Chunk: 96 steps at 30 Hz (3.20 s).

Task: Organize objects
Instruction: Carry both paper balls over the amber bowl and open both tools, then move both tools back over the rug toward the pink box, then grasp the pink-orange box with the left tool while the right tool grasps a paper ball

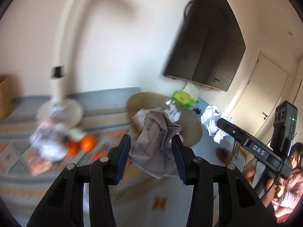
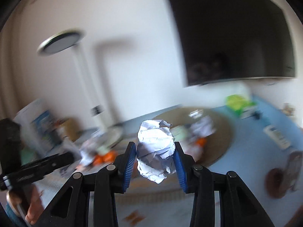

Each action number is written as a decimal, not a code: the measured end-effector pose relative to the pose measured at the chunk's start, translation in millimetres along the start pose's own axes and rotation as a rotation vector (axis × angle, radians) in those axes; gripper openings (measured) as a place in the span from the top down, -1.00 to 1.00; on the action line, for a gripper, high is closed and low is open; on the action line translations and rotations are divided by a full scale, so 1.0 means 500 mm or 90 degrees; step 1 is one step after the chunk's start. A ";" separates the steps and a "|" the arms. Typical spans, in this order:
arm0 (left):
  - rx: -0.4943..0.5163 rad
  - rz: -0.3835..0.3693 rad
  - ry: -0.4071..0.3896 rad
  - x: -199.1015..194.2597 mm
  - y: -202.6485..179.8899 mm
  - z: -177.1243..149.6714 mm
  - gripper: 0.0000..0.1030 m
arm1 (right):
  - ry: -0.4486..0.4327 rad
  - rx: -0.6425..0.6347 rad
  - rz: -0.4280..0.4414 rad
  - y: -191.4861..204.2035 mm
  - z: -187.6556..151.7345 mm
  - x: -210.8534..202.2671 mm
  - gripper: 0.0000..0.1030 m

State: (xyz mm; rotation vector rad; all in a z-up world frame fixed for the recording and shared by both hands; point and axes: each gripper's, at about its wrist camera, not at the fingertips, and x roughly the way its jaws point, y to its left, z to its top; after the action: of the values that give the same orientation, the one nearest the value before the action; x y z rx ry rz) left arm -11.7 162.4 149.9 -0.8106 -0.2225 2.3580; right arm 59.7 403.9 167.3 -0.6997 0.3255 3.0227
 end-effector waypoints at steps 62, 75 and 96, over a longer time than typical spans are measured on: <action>-0.174 0.308 -0.006 -0.161 0.311 -0.256 -0.99 | 0.176 -0.129 0.040 0.278 -0.268 0.183 -1.00; 0.008 0.263 0.114 -0.063 0.359 -0.144 -0.99 | 0.174 -0.140 0.040 0.287 -0.272 0.178 -1.00; 0.137 0.130 0.212 0.044 0.377 -0.120 0.16 | 0.267 -0.215 0.111 0.410 -0.288 0.242 -0.44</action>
State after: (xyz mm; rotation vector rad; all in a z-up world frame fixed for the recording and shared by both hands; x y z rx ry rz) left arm -84.9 24.6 26.4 -1.1428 0.2597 2.3331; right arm -1.0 170.5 28.6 -1.4033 -0.1367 3.0996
